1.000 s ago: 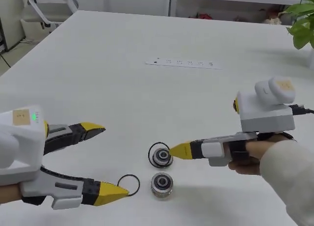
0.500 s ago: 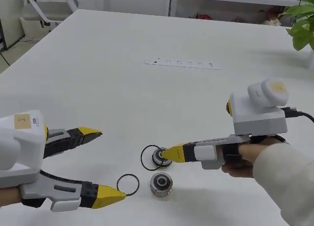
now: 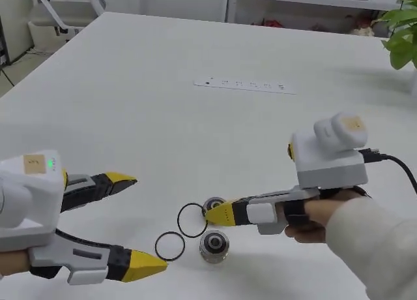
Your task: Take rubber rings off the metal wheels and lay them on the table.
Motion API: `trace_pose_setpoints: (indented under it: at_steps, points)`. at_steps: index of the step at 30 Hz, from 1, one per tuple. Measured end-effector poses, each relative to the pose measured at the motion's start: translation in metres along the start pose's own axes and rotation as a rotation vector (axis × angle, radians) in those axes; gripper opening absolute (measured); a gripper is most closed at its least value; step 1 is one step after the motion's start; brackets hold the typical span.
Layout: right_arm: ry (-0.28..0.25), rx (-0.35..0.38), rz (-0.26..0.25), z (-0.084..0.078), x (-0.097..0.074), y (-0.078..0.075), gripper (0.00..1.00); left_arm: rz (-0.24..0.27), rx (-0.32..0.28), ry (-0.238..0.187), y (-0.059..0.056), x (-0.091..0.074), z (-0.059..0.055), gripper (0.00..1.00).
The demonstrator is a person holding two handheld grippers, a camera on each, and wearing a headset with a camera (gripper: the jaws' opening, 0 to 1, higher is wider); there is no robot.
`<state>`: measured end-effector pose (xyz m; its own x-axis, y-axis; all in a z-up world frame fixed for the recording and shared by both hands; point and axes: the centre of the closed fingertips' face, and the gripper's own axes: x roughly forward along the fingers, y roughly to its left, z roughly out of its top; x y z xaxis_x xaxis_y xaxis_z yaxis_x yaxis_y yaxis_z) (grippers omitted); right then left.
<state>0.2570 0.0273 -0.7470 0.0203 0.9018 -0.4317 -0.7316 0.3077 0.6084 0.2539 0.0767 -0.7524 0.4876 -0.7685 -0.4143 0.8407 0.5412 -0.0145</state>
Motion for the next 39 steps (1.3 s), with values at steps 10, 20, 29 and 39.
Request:
trace_pose_setpoints:
  at_steps: [10, 20, 29, 39]
  points:
    - [0.051, -0.015, 0.002, -0.013, 0.009, -0.001, 0.00, -0.017, 0.008, 0.012, -0.003, 0.002, -0.002, 0.88]
    - [0.075, -0.028, -0.006, -0.019, 0.017, -0.006, 0.00, -0.031, 0.005, 0.022, -0.006, 0.003, -0.005, 0.89]
    - [0.085, -0.044, -0.021, -0.021, 0.023, -0.010, 0.00, -0.030, 0.009, 0.023, -0.005, 0.003, -0.005, 0.88]
    - [0.084, -0.056, -0.035, -0.022, 0.029, -0.014, 0.00, -0.037, 0.007, 0.028, -0.006, 0.003, -0.006, 0.87]
